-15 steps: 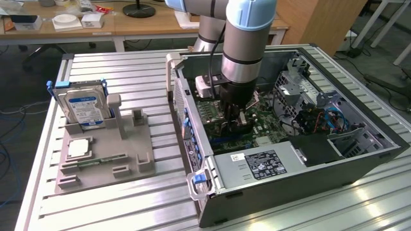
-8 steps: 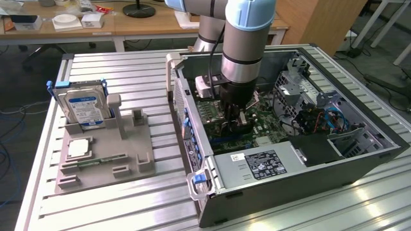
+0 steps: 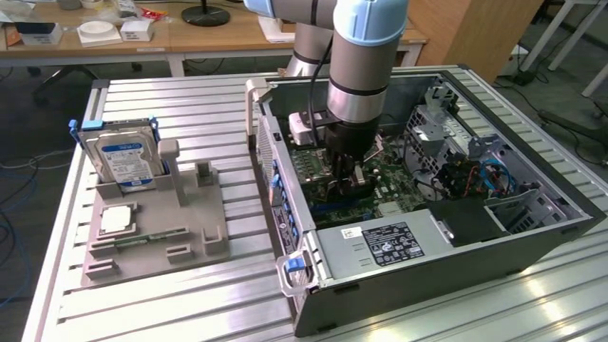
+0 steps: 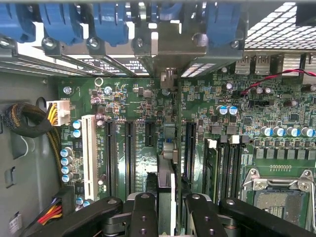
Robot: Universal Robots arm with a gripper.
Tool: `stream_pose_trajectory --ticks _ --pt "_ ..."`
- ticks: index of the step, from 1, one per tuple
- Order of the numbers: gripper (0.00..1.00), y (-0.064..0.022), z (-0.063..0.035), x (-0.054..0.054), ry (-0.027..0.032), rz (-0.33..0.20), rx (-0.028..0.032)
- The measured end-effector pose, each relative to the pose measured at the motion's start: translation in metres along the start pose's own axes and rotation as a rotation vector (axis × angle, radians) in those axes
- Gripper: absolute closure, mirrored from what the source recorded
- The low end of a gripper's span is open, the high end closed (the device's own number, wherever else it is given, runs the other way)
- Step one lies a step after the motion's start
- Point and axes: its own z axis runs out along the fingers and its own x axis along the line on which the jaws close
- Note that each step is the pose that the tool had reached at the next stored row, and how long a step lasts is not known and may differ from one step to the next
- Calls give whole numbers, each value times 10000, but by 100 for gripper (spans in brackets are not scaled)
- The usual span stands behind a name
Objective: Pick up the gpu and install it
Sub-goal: 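Insert the gpu into the slot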
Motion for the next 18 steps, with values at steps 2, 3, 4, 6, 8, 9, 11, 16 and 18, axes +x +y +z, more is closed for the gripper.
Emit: stream_pose_trajectory --ticks 2,3,4,6,8,9,11,16,18 --pt "73 0 1 0 -2 0 0" --pt "73 0 0 0 -2 0 0" --pt "73 0 1 0 -2 -5 1" --pt "73 0 1 0 -4 -24 2" --pt "73 0 1 0 -6 -52 3" --pt "73 0 1 0 -9 -67 3" --pt "73 -5 1 1 -16 -107 3" --pt "73 -12 2 4 -26 -179 7" --pt "73 -12 2 4 -33 -191 7"
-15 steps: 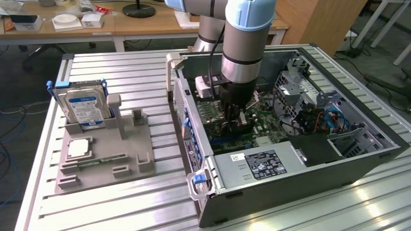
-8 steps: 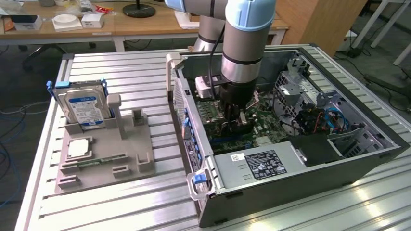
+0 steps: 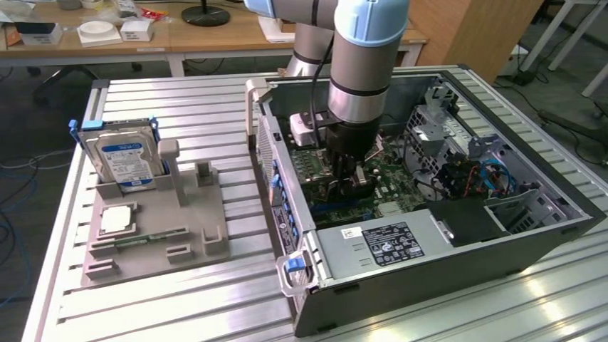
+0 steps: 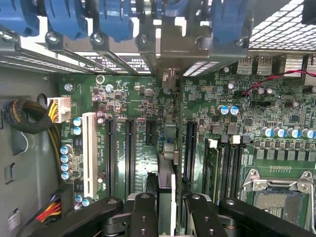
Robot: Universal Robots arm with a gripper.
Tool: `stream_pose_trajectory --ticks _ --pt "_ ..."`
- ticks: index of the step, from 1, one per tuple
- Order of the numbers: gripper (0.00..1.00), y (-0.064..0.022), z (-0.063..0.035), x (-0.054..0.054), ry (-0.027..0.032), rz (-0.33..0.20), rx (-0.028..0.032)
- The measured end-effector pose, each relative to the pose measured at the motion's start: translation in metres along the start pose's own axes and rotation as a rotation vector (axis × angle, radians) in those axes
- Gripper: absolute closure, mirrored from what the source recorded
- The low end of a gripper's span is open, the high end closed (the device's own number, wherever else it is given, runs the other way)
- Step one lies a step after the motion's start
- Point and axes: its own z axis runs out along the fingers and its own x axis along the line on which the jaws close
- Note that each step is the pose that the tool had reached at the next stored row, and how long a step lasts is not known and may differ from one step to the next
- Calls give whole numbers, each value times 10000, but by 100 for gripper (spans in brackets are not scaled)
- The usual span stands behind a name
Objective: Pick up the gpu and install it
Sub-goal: 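Insert the gpu into the slot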
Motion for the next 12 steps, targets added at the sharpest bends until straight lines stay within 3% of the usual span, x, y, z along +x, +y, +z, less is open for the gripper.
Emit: stream_pose_trajectory --ticks 12 --pt "73 31 11 -1 -16 -186 7"
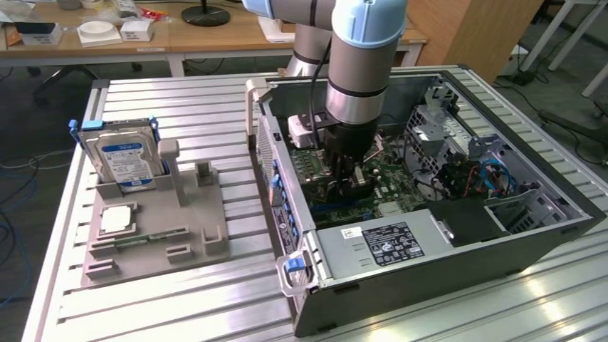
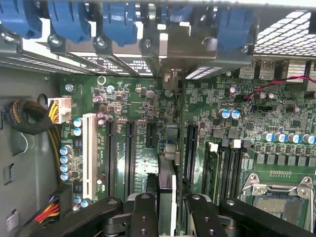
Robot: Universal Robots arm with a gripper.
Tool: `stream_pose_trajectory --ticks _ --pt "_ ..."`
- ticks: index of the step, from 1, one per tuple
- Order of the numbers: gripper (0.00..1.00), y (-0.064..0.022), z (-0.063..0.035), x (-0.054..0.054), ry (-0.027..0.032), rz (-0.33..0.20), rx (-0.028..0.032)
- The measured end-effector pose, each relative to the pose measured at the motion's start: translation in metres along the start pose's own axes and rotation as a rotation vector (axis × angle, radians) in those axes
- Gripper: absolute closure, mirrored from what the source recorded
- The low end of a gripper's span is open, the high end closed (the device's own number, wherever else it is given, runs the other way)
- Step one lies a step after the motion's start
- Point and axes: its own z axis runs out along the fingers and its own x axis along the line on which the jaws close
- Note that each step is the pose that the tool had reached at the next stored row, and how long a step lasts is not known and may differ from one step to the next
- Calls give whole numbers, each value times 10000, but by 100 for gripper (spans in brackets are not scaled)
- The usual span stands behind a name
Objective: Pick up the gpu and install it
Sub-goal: 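Insert the gpu into the slot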
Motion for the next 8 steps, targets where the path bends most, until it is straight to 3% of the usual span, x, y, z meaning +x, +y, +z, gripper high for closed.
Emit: stream_pose_trajectory --ticks 8 --pt "73 -5 0 1 -2 -2 -2"
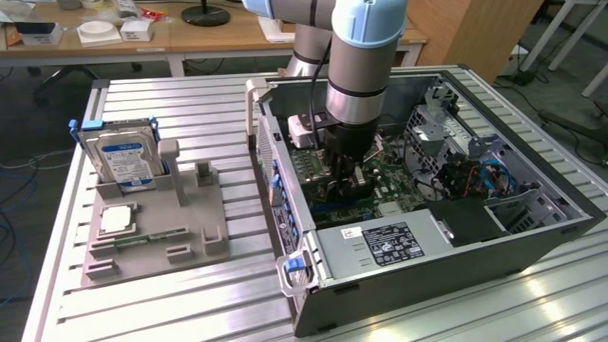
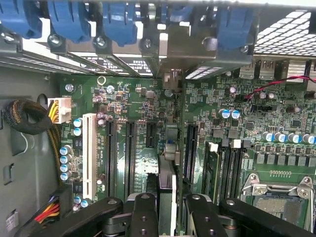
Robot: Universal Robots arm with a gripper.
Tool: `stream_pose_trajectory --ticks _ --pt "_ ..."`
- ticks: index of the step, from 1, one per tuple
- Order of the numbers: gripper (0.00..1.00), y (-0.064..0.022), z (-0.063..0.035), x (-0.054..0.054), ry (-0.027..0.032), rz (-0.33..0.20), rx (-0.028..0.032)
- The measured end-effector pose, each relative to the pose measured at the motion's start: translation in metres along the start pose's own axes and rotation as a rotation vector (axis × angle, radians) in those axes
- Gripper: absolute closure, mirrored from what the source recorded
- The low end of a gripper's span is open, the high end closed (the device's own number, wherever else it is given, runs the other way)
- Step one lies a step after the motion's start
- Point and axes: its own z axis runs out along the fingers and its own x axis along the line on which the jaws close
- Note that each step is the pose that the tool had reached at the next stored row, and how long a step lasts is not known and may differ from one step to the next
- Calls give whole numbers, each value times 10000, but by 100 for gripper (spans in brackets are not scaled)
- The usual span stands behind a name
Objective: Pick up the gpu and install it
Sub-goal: 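Insert the gpu into the slot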
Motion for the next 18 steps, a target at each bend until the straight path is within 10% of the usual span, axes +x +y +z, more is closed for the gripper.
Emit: stream_pose_trajectory --ticks 18 --pt "73 -14 -62 1 -3 -8 7"
